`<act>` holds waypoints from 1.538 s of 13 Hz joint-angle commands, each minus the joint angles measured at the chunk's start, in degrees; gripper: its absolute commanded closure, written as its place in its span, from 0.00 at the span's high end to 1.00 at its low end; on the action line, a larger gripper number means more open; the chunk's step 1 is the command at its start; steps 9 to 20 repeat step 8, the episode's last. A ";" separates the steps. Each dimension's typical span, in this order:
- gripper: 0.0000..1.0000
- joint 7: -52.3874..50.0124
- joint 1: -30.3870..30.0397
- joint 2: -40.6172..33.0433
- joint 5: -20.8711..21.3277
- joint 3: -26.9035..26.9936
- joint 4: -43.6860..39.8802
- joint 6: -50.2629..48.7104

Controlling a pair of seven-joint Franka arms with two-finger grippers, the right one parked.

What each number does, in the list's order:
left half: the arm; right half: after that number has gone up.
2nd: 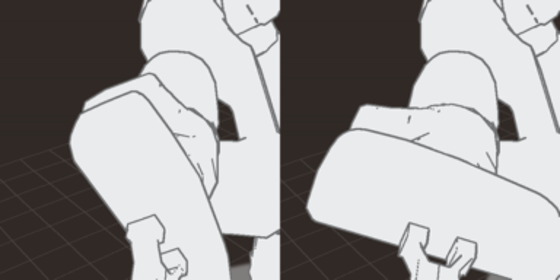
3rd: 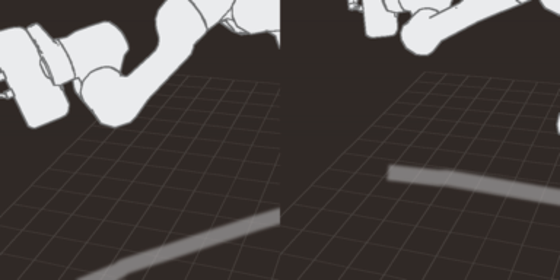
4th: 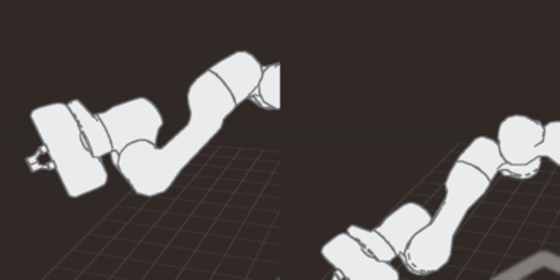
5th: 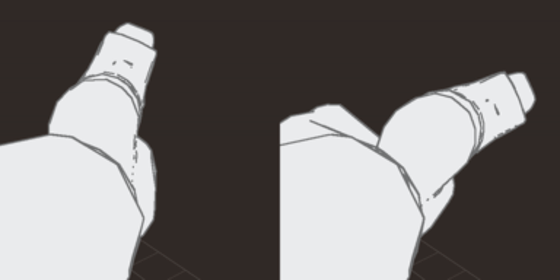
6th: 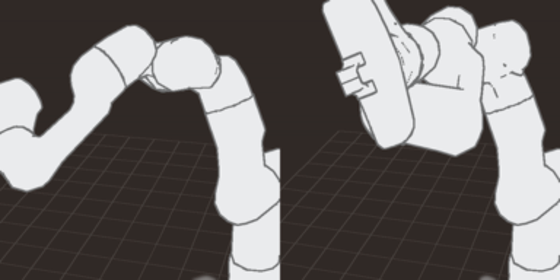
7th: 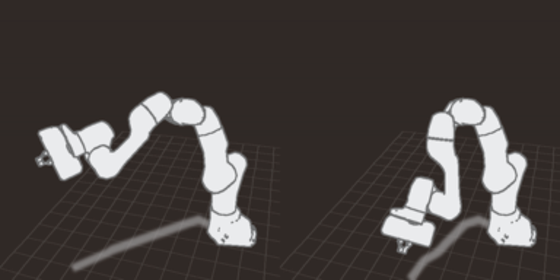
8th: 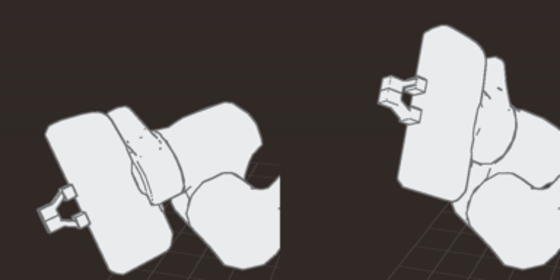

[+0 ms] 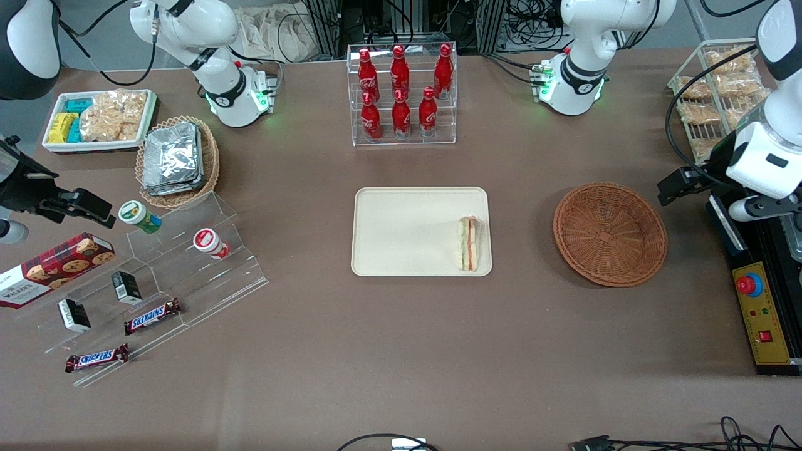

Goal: Place sandwich from basket to tray

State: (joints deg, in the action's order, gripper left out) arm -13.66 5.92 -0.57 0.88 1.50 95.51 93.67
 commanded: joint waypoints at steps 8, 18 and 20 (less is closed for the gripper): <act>1.00 -0.32 0.93 -2.07 0.18 0.34 0.82 0.37; 1.00 -0.32 0.93 -2.07 0.18 0.34 0.82 0.37; 1.00 -0.32 0.93 -2.07 0.18 0.34 0.82 0.37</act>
